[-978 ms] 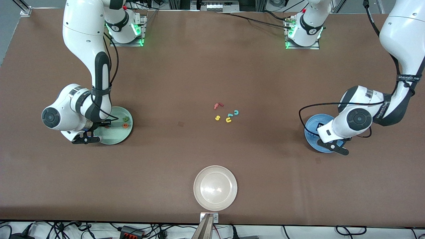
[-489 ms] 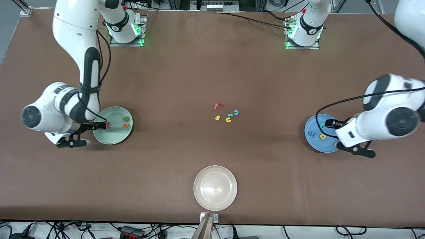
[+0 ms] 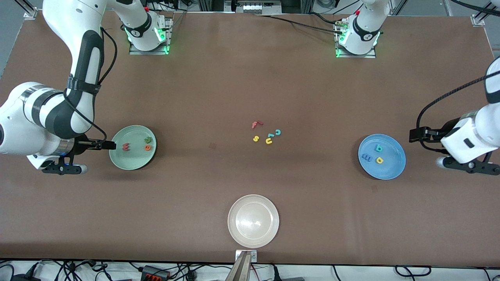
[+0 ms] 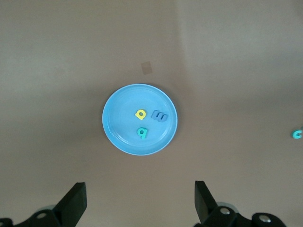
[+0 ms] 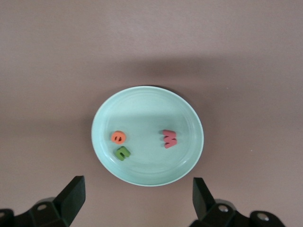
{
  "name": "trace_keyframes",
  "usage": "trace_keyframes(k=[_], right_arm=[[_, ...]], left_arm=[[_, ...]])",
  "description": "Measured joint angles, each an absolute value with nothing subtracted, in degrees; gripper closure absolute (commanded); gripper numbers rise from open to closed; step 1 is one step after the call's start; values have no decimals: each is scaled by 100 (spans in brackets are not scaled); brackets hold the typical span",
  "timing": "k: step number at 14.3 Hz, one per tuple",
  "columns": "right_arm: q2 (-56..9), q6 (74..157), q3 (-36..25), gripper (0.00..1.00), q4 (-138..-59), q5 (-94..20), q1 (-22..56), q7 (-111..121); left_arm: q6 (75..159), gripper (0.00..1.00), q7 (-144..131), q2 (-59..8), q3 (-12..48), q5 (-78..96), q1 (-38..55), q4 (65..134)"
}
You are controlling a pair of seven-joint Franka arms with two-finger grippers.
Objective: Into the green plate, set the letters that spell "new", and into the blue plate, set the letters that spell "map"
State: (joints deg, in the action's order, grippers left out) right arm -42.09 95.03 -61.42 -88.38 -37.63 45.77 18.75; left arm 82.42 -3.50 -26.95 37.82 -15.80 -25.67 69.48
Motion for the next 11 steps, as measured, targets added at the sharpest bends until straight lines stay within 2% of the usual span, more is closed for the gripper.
trace_keyframes(k=[3, 6, 9, 11], right_arm=[[-4235, 9503, -6142, 0, -8804, -3841, 4606, 1862], [-4206, 9503, -6062, 0, -8731, -3968, 4588, 1756], [-3797, 9533, -5143, 0, -8654, -3525, 4096, 1005], [-3350, 9708, -4241, 0, -8602, -2819, 3532, 535]], left_arm=[[8182, 0, -349, -1861, 2162, -581, -1564, 7126], [8689, 0, -335, -1084, 715, 40, -601, 7928], [9903, 0, -339, -293, 104, 92, -7, 9345], [10163, 0, -289, 162, -108, 92, 174, 9942]])
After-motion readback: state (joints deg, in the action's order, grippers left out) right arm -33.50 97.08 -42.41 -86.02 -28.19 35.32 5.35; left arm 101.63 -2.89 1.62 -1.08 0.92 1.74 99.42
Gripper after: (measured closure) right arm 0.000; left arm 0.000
